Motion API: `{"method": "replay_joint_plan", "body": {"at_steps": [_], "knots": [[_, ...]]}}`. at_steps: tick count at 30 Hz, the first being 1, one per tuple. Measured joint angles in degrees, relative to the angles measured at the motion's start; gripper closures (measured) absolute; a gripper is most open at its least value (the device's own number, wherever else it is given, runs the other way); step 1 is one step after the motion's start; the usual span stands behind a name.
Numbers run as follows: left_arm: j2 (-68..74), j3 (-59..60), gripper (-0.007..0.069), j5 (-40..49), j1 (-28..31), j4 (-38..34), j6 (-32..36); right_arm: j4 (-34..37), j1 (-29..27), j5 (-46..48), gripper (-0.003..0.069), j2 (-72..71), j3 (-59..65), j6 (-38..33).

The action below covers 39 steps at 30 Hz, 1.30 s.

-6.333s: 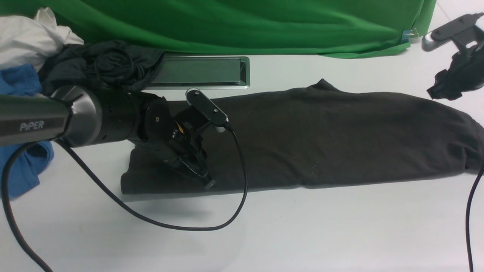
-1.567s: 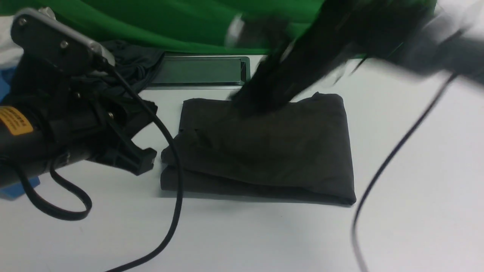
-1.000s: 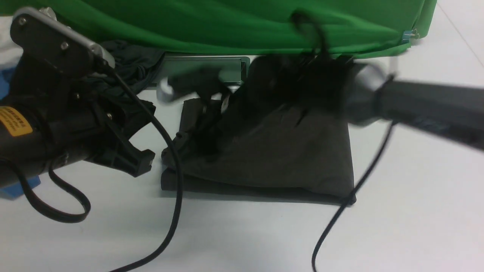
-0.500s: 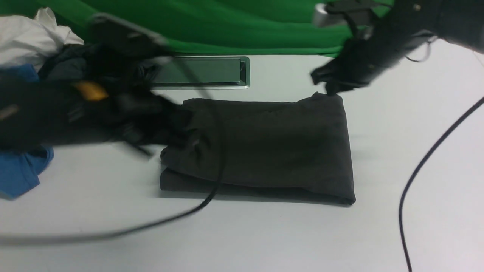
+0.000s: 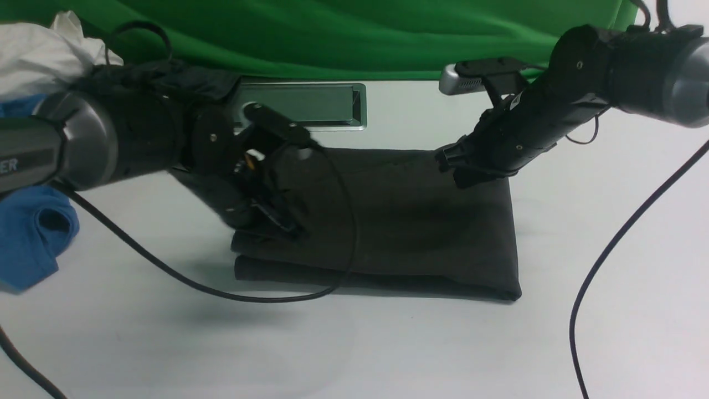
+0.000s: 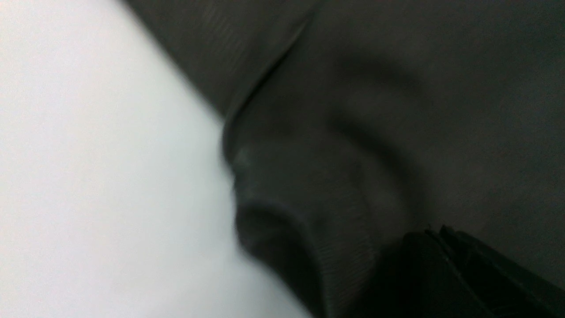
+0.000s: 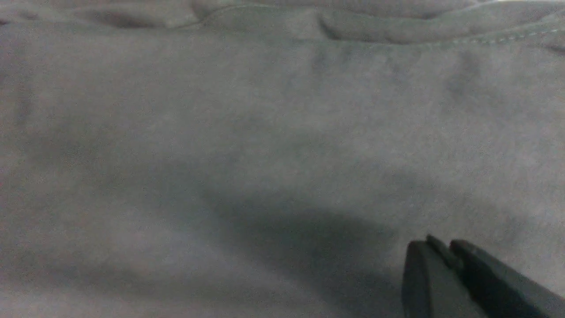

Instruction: Fold a long-sleeved shirt on a white desktop.

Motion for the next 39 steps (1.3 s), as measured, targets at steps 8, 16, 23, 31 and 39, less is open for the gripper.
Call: {"method": "replay_joint_plan", "body": {"at_steps": [8, 16, 23, 31, 39], "knots": [[0.87, 0.00, 0.0608, 4.40, 5.27, 0.54, -0.12, 0.58, -1.80, -1.00, 0.0593, 0.23, 0.00, 0.44], [-3.18, 0.63, 0.0608, 1.28, 5.30, -0.39, 0.79, 0.57, -5.73, -2.66, 0.0528, 1.44, 0.00, 0.85], [-25.35, 12.33, 0.0608, -13.17, -1.93, -2.24, 1.86, 0.58, -5.92, -10.89, 0.0524, 7.94, 0.00, -2.18], [-54.25, 31.60, 0.0608, -25.20, -7.73, -3.99, 0.16, 1.19, -5.92, -20.48, 0.0524, 10.17, -0.63, -4.60], [-73.10, 44.08, 0.0608, -31.43, -7.73, -3.90, -1.34, 0.74, -5.92, -11.21, 0.0523, 1.79, -0.97, -4.71]]}}
